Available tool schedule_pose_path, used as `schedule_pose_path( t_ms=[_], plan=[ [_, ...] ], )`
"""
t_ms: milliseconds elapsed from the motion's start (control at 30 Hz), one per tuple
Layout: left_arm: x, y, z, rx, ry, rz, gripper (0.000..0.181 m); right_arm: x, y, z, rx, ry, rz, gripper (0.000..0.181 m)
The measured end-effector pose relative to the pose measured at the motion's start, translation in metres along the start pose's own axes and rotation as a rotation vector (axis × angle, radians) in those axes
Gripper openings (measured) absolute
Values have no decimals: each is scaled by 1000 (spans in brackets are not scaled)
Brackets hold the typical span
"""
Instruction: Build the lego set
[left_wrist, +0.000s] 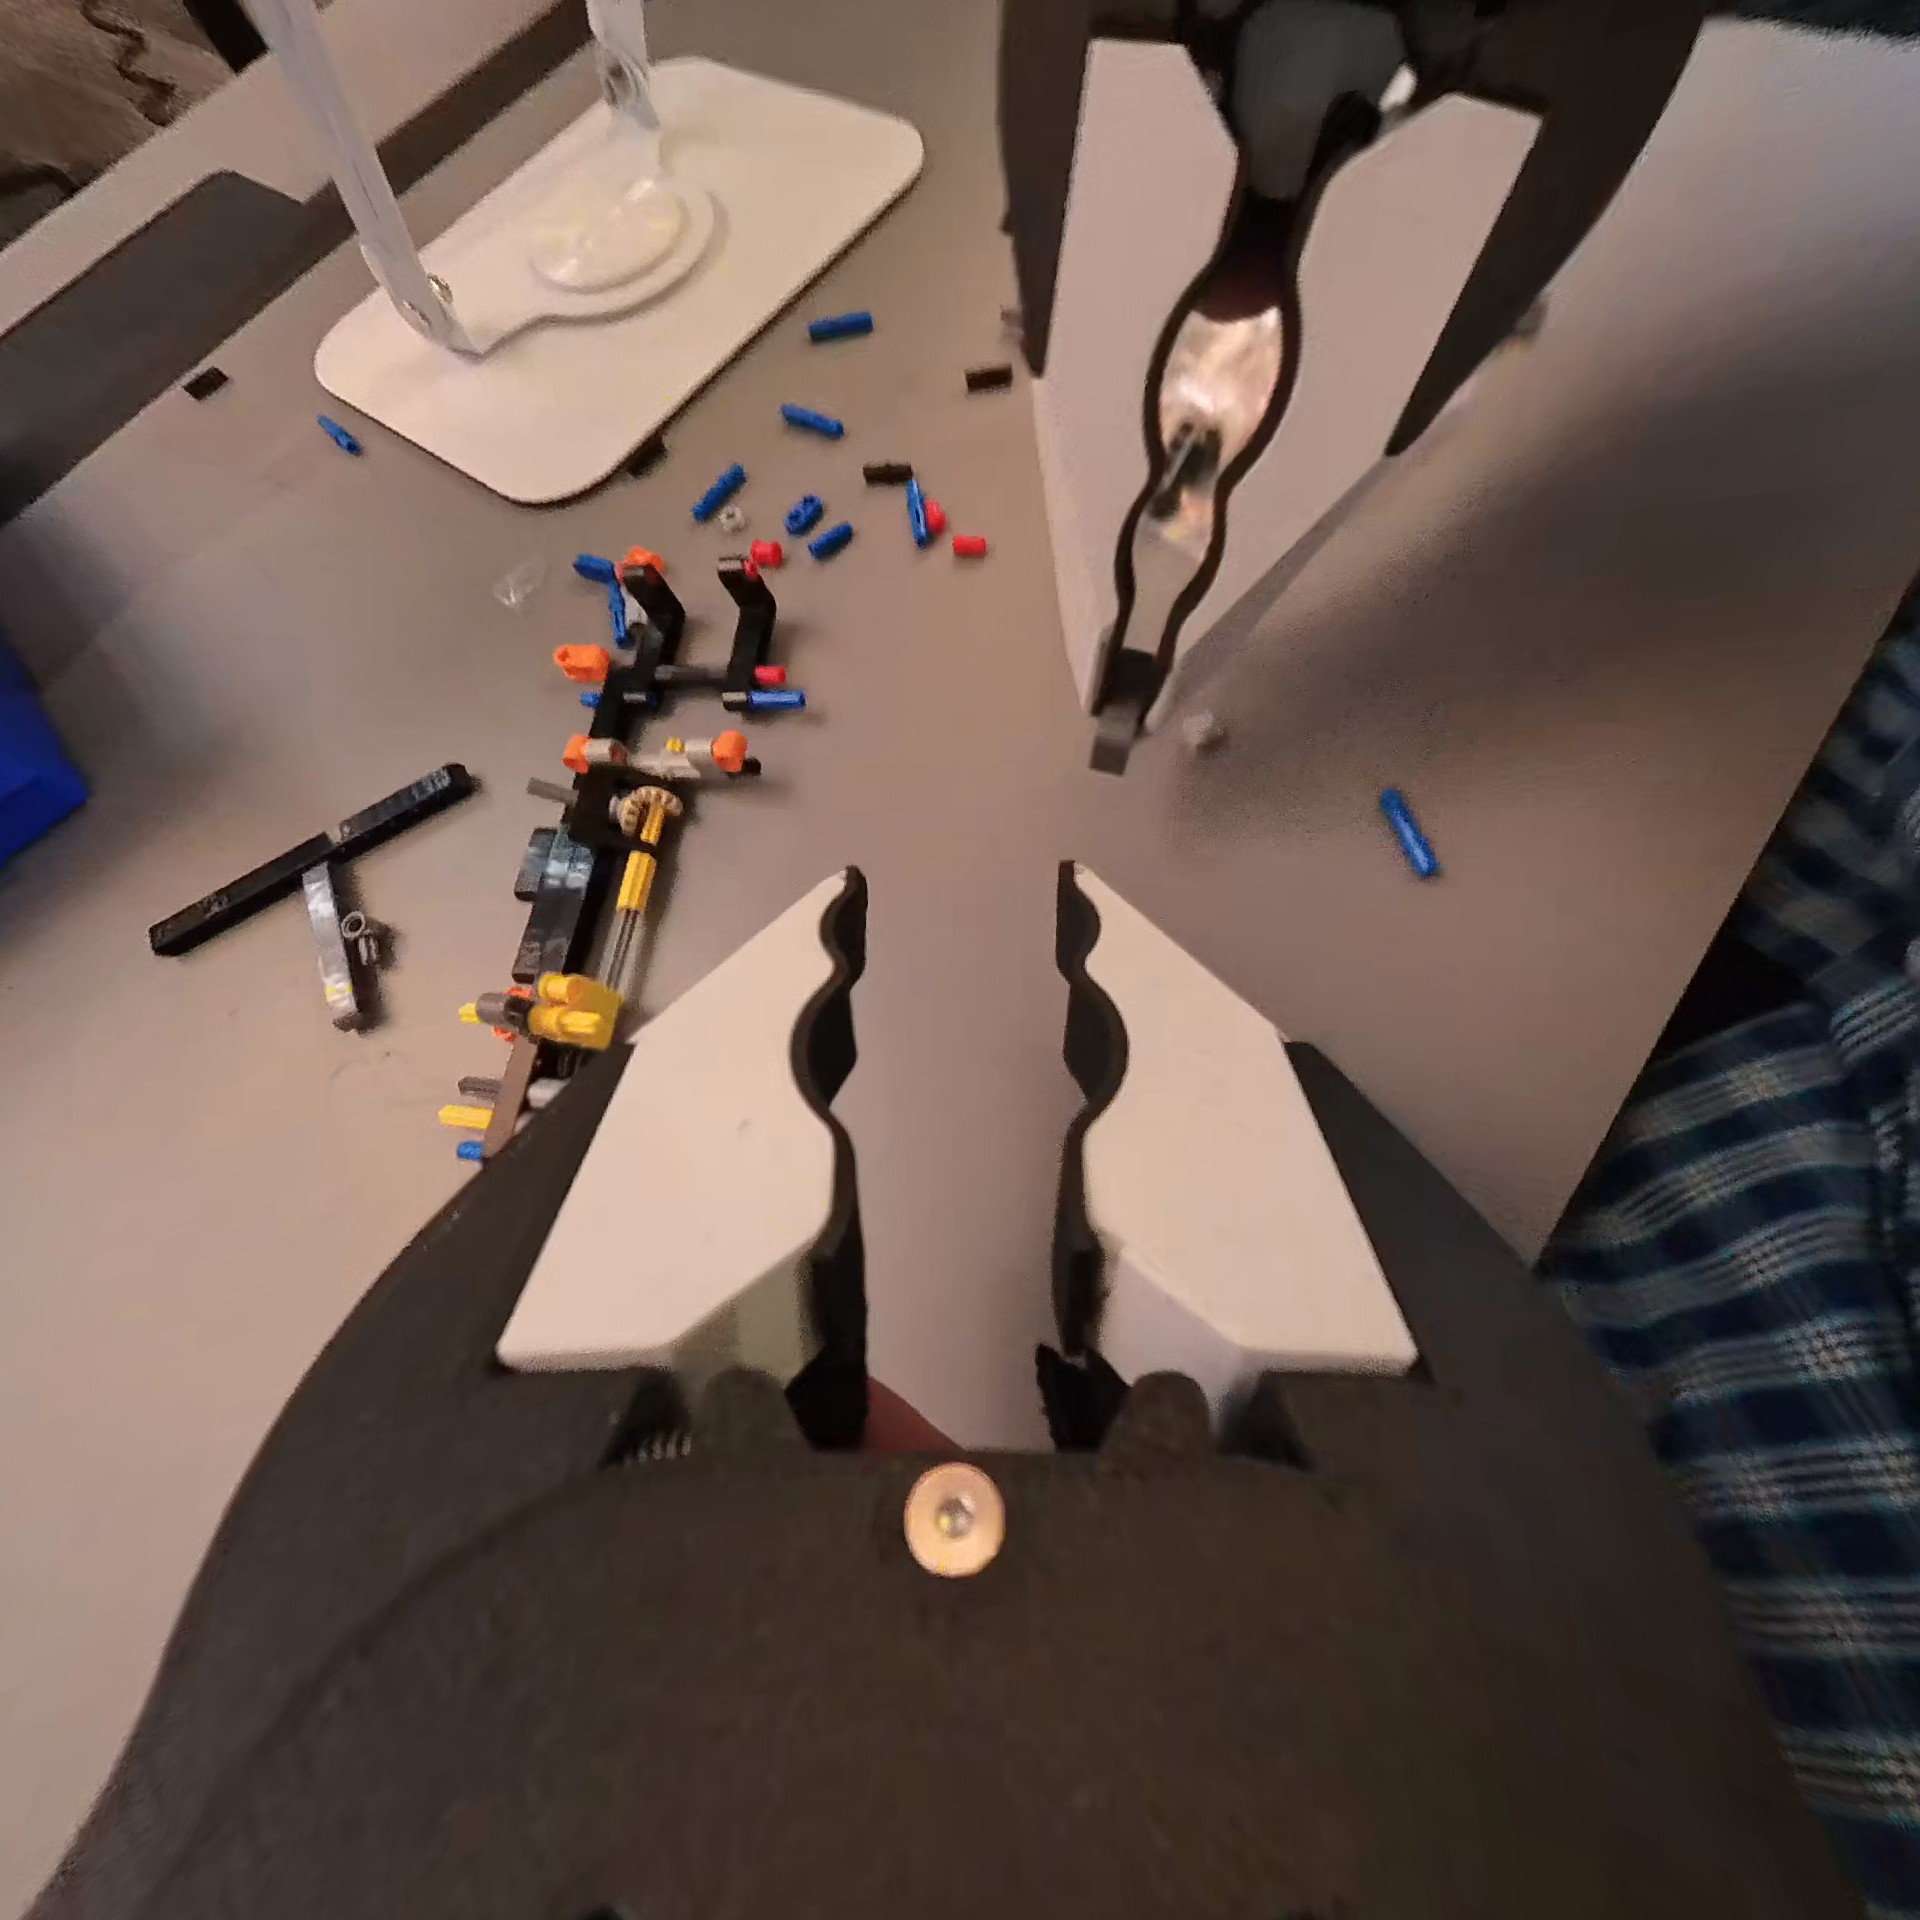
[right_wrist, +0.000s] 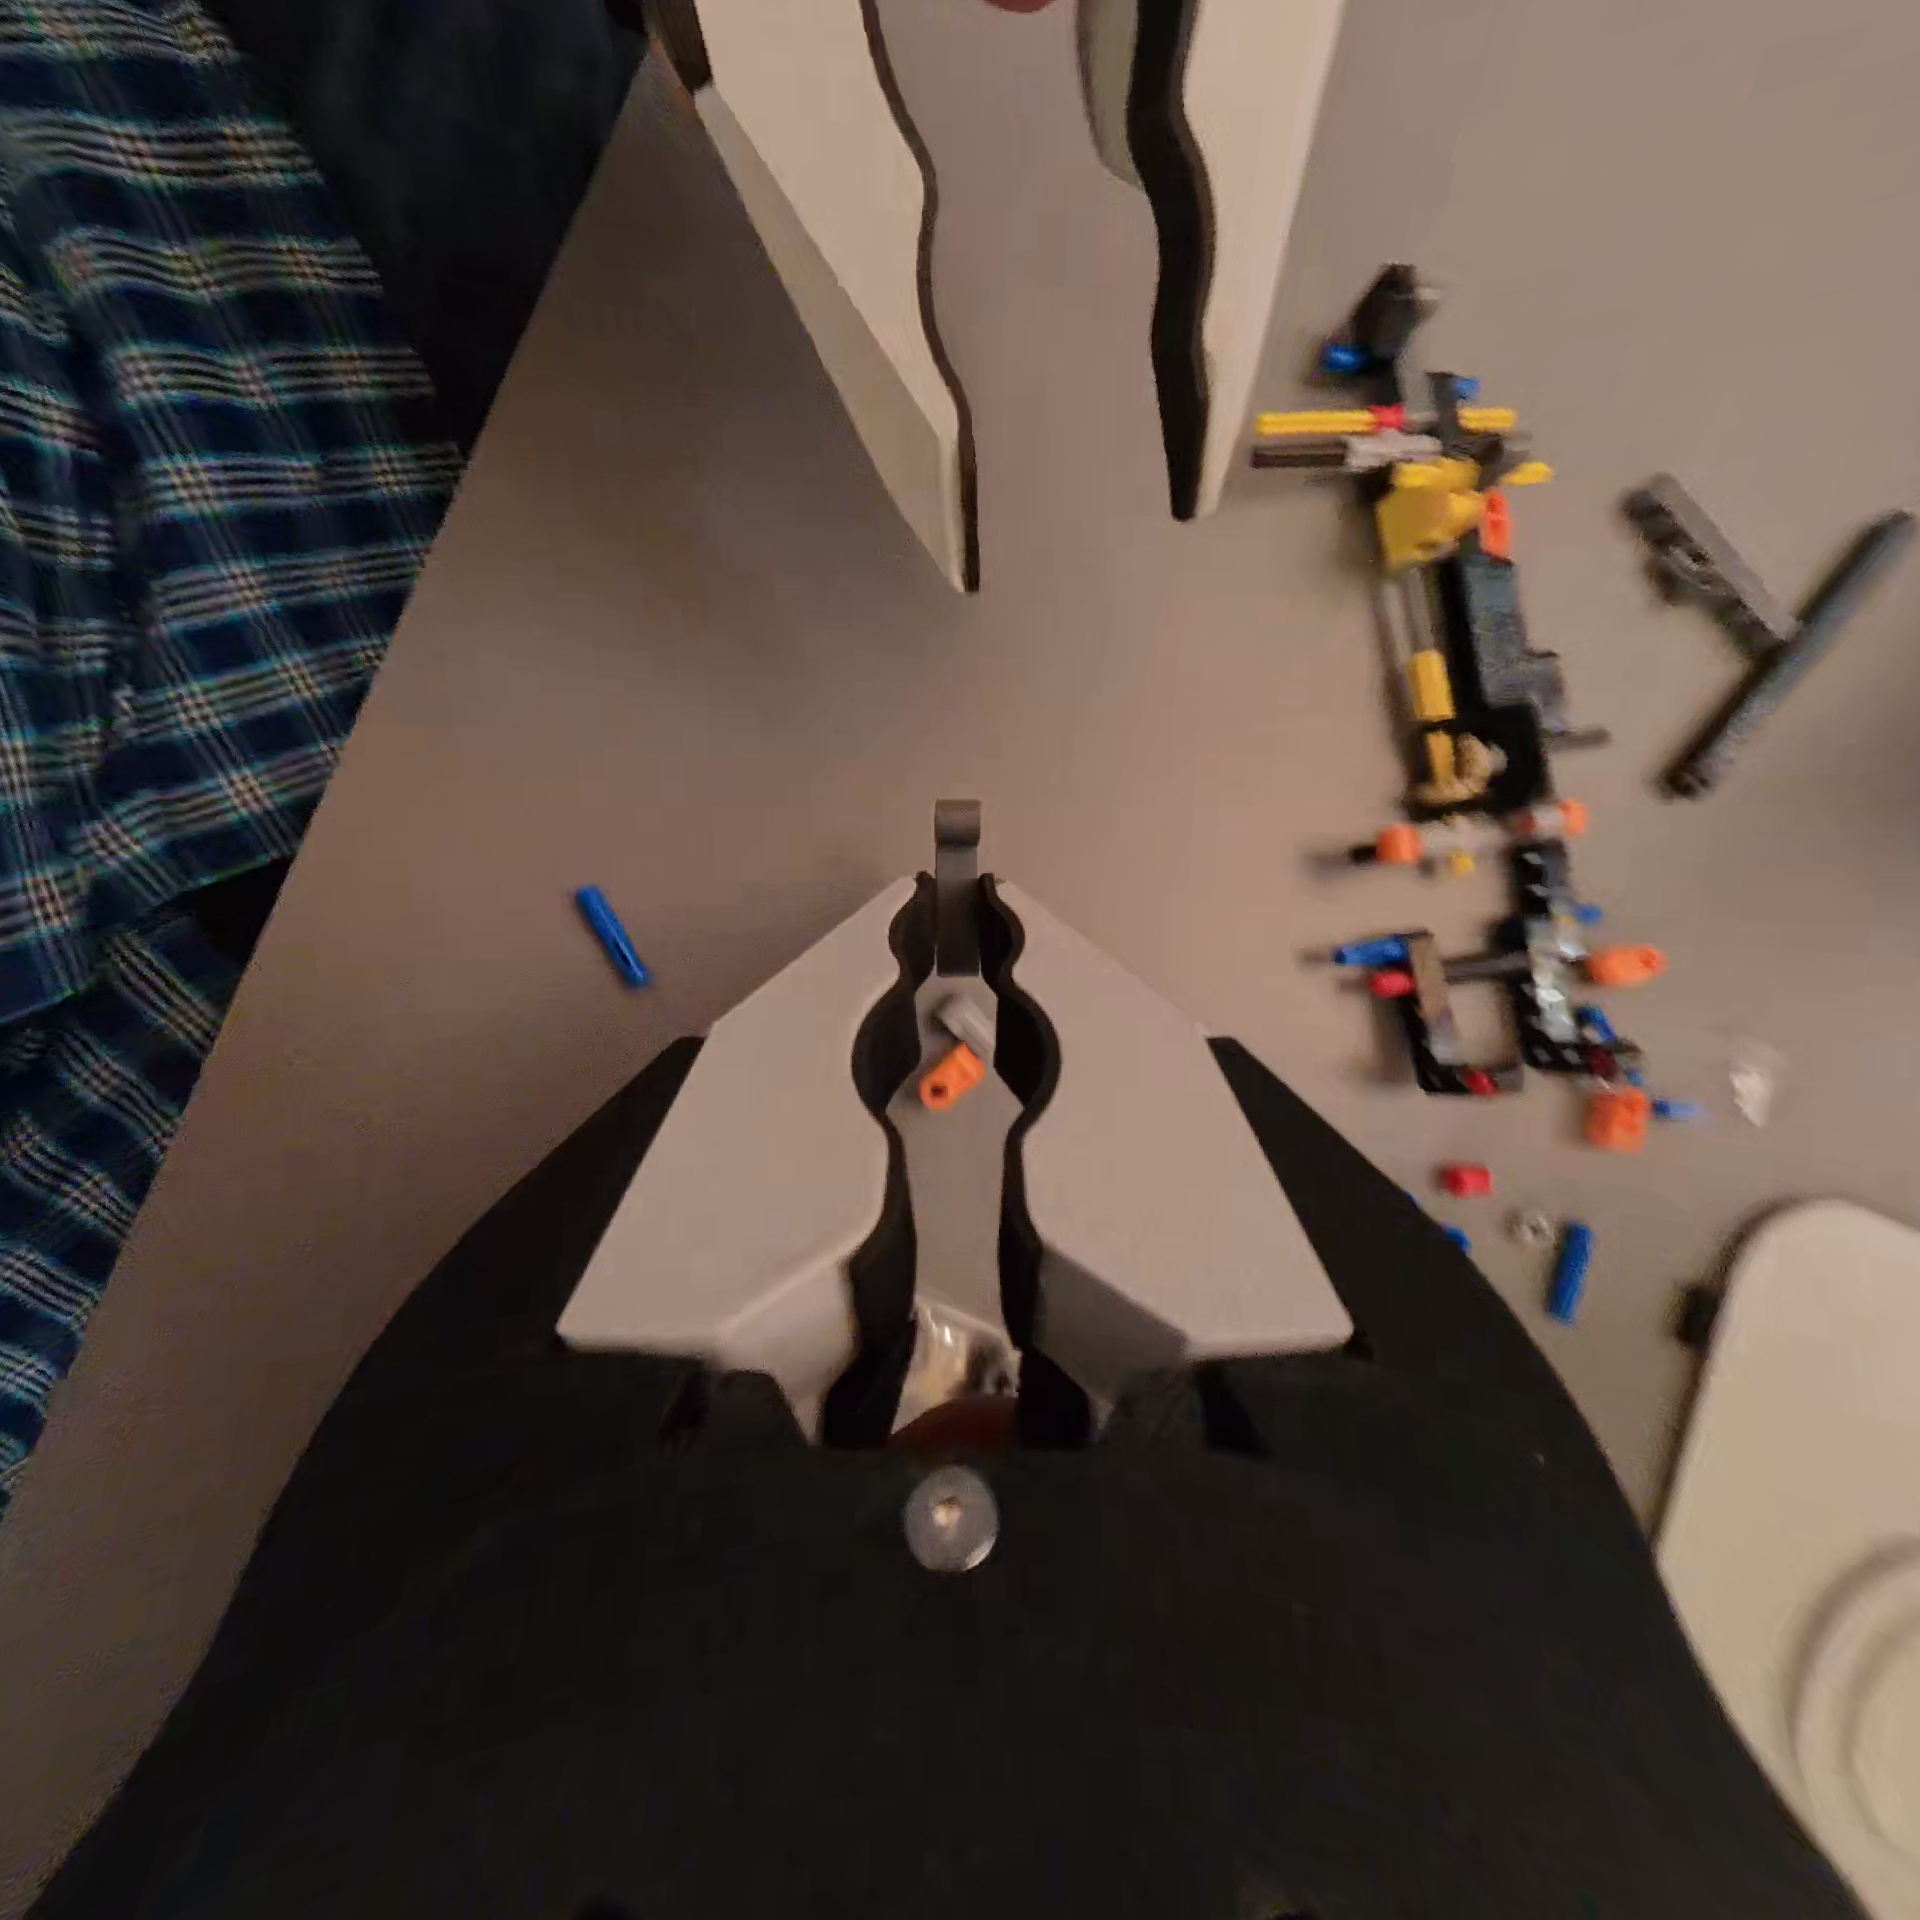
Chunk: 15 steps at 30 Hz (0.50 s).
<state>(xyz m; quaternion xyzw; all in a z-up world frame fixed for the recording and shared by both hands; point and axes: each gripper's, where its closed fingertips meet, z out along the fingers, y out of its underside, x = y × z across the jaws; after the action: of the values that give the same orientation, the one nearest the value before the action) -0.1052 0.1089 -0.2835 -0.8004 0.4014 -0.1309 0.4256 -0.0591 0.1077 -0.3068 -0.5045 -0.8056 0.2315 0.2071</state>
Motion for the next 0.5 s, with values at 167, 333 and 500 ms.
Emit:
schedule_pose_path(
  t_ms=[167, 333, 500],
  plan=[
    [11, 16, -1, -50, 57, 9, 35, -13, 0, 33, -70, -223, 98, 5],
    [10, 28, -5, -65, 74, -3, 38, 3, -7, 42, -81, -234, 165, 19],
    [9, 26, -1, -47, 78, 6, 40, 12, -7, 38, -63, -211, 191, 21]
  ],
)
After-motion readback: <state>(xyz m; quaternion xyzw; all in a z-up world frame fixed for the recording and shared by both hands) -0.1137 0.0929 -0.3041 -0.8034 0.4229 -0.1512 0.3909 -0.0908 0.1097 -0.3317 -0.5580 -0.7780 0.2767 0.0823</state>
